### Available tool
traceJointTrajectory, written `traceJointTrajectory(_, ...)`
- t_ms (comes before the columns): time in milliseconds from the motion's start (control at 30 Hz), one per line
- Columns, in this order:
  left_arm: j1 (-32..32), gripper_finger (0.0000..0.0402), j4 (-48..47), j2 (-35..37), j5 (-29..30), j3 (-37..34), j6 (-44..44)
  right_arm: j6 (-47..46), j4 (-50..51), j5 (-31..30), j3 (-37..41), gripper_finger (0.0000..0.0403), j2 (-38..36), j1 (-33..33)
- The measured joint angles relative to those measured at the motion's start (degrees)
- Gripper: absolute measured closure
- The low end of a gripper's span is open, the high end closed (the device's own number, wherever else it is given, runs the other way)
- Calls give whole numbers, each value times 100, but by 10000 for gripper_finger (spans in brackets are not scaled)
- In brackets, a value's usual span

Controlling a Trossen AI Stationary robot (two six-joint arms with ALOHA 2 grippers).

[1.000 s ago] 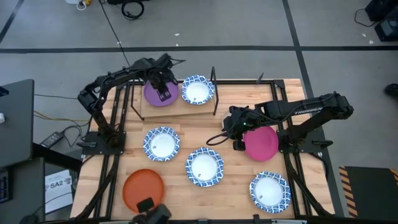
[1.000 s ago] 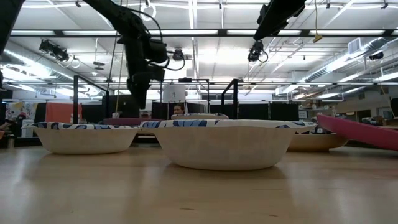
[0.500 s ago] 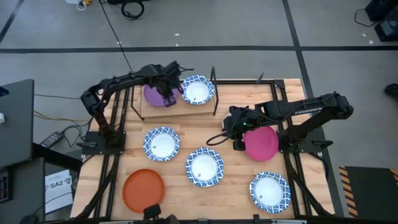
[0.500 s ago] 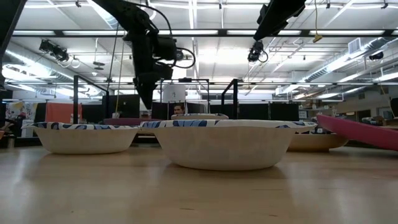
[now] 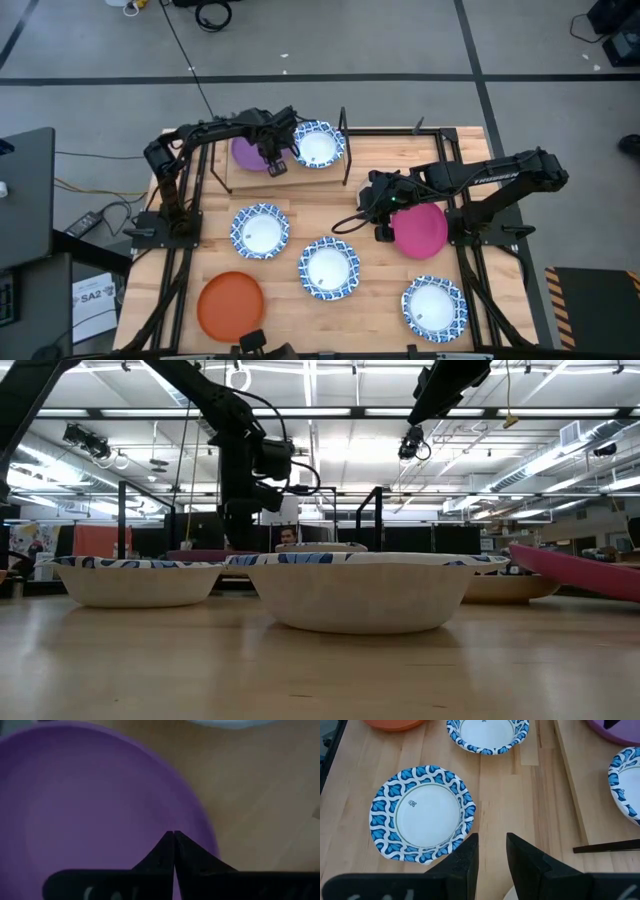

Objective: Place and stack plates onto a shelf
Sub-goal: Put the violet plate on the shelf

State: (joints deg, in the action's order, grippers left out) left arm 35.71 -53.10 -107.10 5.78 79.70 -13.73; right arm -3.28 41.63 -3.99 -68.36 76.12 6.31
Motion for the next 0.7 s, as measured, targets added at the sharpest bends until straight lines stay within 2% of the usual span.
traceJointTrajectory(100,-76,391,-27,-19,-150,2,5,-1,0,0,0,298,0,0)
traceJointTrajectory(400,-318,392,-594,-21,-152,2,107,-1,-4,0,0,298,0,0)
traceJointTrajectory(700,-569,392,-696,-21,-156,2,109,0,-2,0,0,298,0,0)
